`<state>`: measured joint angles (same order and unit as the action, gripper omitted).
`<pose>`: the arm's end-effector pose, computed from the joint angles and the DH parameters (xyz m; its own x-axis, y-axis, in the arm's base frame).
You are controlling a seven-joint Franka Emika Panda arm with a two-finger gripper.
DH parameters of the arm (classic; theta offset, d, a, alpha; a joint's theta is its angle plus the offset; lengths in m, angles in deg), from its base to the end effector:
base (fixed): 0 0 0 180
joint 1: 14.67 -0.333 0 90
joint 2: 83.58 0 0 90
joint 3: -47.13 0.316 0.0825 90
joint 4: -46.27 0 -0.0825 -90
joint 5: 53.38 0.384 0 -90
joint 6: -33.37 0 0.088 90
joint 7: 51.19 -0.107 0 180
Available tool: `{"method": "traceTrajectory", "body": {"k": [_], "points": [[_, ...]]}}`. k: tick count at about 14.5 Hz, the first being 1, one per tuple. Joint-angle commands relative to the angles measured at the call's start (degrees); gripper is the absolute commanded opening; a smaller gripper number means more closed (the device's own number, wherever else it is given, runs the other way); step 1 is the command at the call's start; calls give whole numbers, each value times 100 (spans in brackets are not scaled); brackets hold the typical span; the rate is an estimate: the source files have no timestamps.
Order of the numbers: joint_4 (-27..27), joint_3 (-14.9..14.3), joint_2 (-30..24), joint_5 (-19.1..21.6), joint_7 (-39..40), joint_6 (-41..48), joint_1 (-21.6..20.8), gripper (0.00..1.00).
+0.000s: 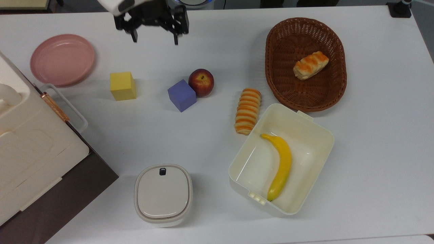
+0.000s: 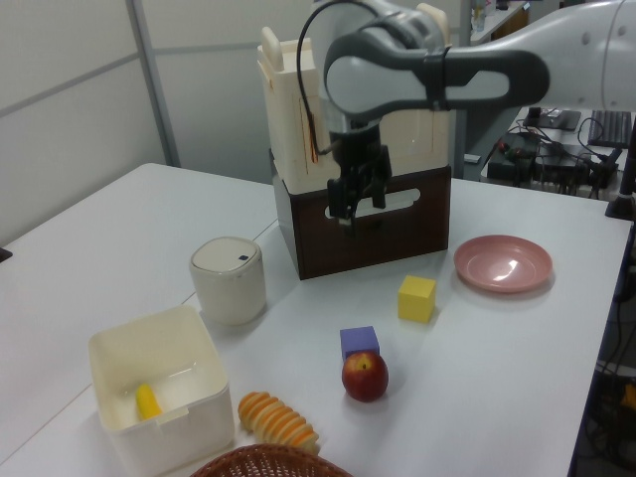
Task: Put the purple cube on a plate
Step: 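Move the gripper down over the purple cube beside the apple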
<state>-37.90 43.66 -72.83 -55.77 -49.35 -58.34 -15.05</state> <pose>0.6105 -0.0340 0.5659 0.9982 -0.0201 -0.0574 -0.0172 -0.9986 0.0510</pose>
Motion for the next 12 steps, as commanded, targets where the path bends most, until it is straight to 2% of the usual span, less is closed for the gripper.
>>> {"method": "traceTrajectory", "body": {"k": [1,4,8,12], "points": [[-388,-4,85,90,298,-479,-137,100],[-810,13,95,90,388,-663,-278,100],[-1741,207,164,29,388,-1760,-278,100],[-1858,268,612,2,388,-2114,-278,100]]}}
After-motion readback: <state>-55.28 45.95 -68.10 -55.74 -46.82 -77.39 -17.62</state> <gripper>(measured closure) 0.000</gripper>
